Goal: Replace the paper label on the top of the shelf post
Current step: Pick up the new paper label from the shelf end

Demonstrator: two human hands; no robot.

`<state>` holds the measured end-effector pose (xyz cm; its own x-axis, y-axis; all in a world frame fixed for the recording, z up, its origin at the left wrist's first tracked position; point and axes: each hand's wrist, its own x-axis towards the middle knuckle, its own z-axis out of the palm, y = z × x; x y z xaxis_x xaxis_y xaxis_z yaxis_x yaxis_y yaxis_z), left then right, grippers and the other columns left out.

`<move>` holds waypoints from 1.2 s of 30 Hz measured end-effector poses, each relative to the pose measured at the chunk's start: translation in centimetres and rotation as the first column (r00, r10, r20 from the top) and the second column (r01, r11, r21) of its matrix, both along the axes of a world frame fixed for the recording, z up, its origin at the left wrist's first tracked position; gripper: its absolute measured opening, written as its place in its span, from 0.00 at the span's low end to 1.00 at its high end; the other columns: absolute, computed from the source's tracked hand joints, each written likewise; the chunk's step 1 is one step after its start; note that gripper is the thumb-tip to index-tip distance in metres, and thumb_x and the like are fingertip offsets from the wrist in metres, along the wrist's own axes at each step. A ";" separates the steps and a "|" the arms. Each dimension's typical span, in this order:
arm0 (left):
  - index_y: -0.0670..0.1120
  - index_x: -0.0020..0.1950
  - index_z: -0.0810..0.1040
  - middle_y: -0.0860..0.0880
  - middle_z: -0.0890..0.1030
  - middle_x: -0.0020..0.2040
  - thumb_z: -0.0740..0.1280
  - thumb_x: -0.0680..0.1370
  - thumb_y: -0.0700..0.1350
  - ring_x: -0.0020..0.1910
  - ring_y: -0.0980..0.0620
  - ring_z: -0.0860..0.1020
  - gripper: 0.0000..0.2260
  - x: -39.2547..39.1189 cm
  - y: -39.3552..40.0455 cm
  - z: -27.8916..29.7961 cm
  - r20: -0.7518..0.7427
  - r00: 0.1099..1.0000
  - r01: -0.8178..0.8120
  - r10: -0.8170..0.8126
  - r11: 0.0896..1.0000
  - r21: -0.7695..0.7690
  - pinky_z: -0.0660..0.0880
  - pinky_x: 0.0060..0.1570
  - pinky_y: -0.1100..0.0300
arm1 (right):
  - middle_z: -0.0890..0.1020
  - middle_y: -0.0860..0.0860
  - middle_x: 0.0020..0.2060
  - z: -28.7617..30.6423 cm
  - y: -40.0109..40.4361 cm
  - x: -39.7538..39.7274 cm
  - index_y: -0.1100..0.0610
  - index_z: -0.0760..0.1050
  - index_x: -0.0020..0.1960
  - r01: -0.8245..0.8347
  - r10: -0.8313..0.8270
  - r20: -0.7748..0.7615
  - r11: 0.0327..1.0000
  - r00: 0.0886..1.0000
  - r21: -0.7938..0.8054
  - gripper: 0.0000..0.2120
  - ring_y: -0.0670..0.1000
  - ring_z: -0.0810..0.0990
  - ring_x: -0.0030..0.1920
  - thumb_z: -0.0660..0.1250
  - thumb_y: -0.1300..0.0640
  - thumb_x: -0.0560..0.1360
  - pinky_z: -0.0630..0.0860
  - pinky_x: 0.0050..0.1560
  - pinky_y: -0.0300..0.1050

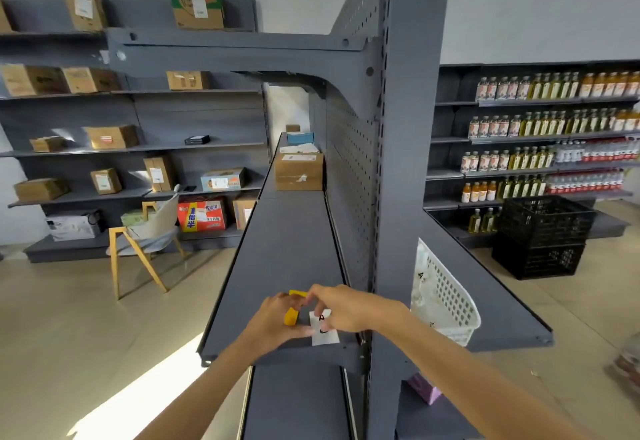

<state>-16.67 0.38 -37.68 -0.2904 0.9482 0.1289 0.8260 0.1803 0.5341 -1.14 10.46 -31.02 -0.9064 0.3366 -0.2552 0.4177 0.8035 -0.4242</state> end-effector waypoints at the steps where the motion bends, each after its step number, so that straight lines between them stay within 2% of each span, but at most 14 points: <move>1: 0.47 0.59 0.79 0.49 0.80 0.50 0.67 0.60 0.67 0.51 0.51 0.77 0.34 -0.6 0.3 -0.1 0.013 1.000 -0.008 0.008 1.000 -0.005 0.71 0.51 0.62 | 0.75 0.57 0.66 -0.7 0.4 -0.9 0.55 0.63 0.72 0.045 -0.046 0.022 0.999 0.999 0.029 0.24 0.60 0.77 0.61 0.67 0.62 0.79 0.75 0.63 0.57; 4: 0.48 0.61 0.78 0.51 0.77 0.48 0.75 0.61 0.62 0.51 0.52 0.75 0.32 -1.5 1.7 -0.8 0.019 1.000 -0.018 0.019 0.997 -0.076 0.71 0.51 0.60 | 0.75 0.60 0.64 -1.7 1.5 -2.6 0.59 0.63 0.71 0.160 -0.169 0.084 0.982 0.982 0.102 0.30 0.61 0.78 0.61 0.73 0.61 0.74 0.76 0.62 0.58; 7: 0.48 0.64 0.75 0.51 0.77 0.52 0.77 0.62 0.60 0.55 0.51 0.74 0.33 -1.9 3.2 -1.6 -0.008 1.000 -0.020 0.019 0.993 -0.120 0.71 0.56 0.59 | 0.74 0.59 0.64 -2.1 2.0 -3.3 0.59 0.62 0.71 0.202 -0.221 0.183 0.972 0.958 0.116 0.34 0.60 0.78 0.60 0.77 0.60 0.71 0.77 0.60 0.56; 9: 0.50 0.64 0.74 0.50 0.76 0.54 0.77 0.61 0.62 0.57 0.48 0.74 0.35 -2.2 4.0 -2.1 -0.033 0.999 -0.031 0.027 0.989 -0.147 0.72 0.57 0.57 | 0.75 0.59 0.63 -2.4 2.3 -3.6 0.59 0.63 0.70 0.225 -0.244 0.218 0.968 0.945 0.107 0.33 0.57 0.79 0.56 0.76 0.60 0.71 0.77 0.56 0.52; 12: 0.53 0.60 0.73 0.51 0.75 0.53 0.76 0.58 0.64 0.57 0.48 0.72 0.34 -2.1 4.6 -2.8 -0.048 0.999 -0.014 0.006 0.985 -0.173 0.70 0.54 0.57 | 0.78 0.59 0.59 -2.8 2.3 -4.0 0.59 0.66 0.66 0.235 -0.262 0.236 0.962 0.936 0.137 0.28 0.55 0.76 0.47 0.75 0.63 0.71 0.74 0.48 0.49; 15: 0.54 0.58 0.73 0.52 0.76 0.56 0.77 0.58 0.64 0.58 0.50 0.70 0.33 -2.1 4.8 -3.4 -0.030 0.999 0.017 -0.023 0.986 -0.165 0.69 0.55 0.59 | 0.75 0.57 0.52 -2.9 2.1 -4.3 0.59 0.67 0.63 0.255 -0.288 0.233 0.953 0.929 0.161 0.27 0.54 0.76 0.44 0.77 0.65 0.69 0.77 0.49 0.50; 20: 0.53 0.61 0.71 0.50 0.73 0.60 0.78 0.59 0.58 0.61 0.48 0.67 0.33 -2.0 4.8 -3.2 -0.009 0.999 0.034 -0.037 0.979 -0.199 0.70 0.60 0.55 | 0.79 0.59 0.57 -2.8 1.9 -4.4 0.59 0.69 0.59 0.250 -0.289 0.250 0.952 0.924 0.176 0.26 0.54 0.76 0.44 0.79 0.61 0.68 0.78 0.53 0.52; 22: 0.53 0.61 0.70 0.49 0.73 0.60 0.78 0.60 0.56 0.60 0.48 0.67 0.33 -1.7 4.5 -3.0 0.010 0.999 0.042 -0.041 0.984 -0.173 0.70 0.58 0.55 | 0.77 0.57 0.53 -2.7 1.8 -4.4 0.57 0.66 0.56 0.257 -0.293 0.242 0.951 0.925 0.169 0.25 0.54 0.76 0.45 0.78 0.62 0.68 0.77 0.52 0.51; 24: 0.53 0.62 0.68 0.50 0.73 0.59 0.77 0.59 0.55 0.58 0.48 0.68 0.34 -1.3 3.9 -2.7 0.049 0.998 0.050 -0.044 0.992 -0.119 0.71 0.56 0.54 | 0.75 0.56 0.51 -2.6 1.6 -4.2 0.58 0.65 0.62 0.280 -0.309 0.215 0.947 0.926 0.156 0.29 0.54 0.76 0.45 0.78 0.63 0.69 0.77 0.50 0.50; 26: 0.56 0.61 0.64 0.52 0.73 0.57 0.74 0.56 0.60 0.56 0.48 0.69 0.36 -0.8 3.1 -2.6 0.080 0.995 0.058 -0.054 0.997 -0.047 0.72 0.53 0.54 | 0.75 0.57 0.53 -2.7 1.3 -4.0 0.58 0.62 0.68 0.306 -0.328 0.179 0.942 0.928 0.140 0.35 0.55 0.77 0.45 0.78 0.63 0.68 0.78 0.48 0.49; 28: 0.57 0.60 0.62 0.53 0.73 0.55 0.72 0.56 0.62 0.53 0.49 0.71 0.36 -0.3 2.2 -2.5 0.115 0.991 0.066 -0.067 0.998 0.013 0.73 0.51 0.54 | 0.76 0.58 0.54 -2.9 1.1 -3.6 0.60 0.62 0.68 0.304 -0.322 0.146 0.943 0.935 0.135 0.36 0.56 0.78 0.47 0.78 0.63 0.68 0.78 0.48 0.49; 32: 0.61 0.60 0.59 0.53 0.76 0.54 0.77 0.65 0.48 0.51 0.50 0.74 0.33 0.6 0.7 -1.9 0.130 0.988 0.070 -0.082 0.993 0.100 0.75 0.52 0.51 | 0.77 0.60 0.59 -2.7 0.6 -3.0 0.61 0.64 0.66 0.293 -0.301 0.065 0.950 0.951 0.110 0.34 0.60 0.79 0.57 0.79 0.63 0.68 0.78 0.54 0.54; 34: 0.63 0.61 0.59 0.52 0.78 0.51 0.75 0.70 0.43 0.49 0.52 0.76 0.31 0.7 0.2 -1.5 0.136 0.986 0.078 -0.099 0.985 0.152 0.77 0.50 0.51 | 0.77 0.59 0.54 -2.3 0.5 -2.9 0.60 0.65 0.63 0.292 -0.294 0.005 0.952 0.956 0.087 0.29 0.59 0.79 0.54 0.78 0.64 0.69 0.78 0.53 0.55; 36: 0.65 0.62 0.59 0.51 0.79 0.47 0.71 0.74 0.42 0.45 0.51 0.78 0.29 0.8 -0.2 -0.7 0.139 0.984 0.084 -0.115 0.974 0.212 0.79 0.47 0.50 | 0.75 0.56 0.48 -1.9 0.5 -2.8 0.56 0.66 0.53 0.295 -0.292 -0.065 0.954 0.954 0.057 0.21 0.56 0.77 0.46 0.76 0.65 0.70 0.79 0.55 0.57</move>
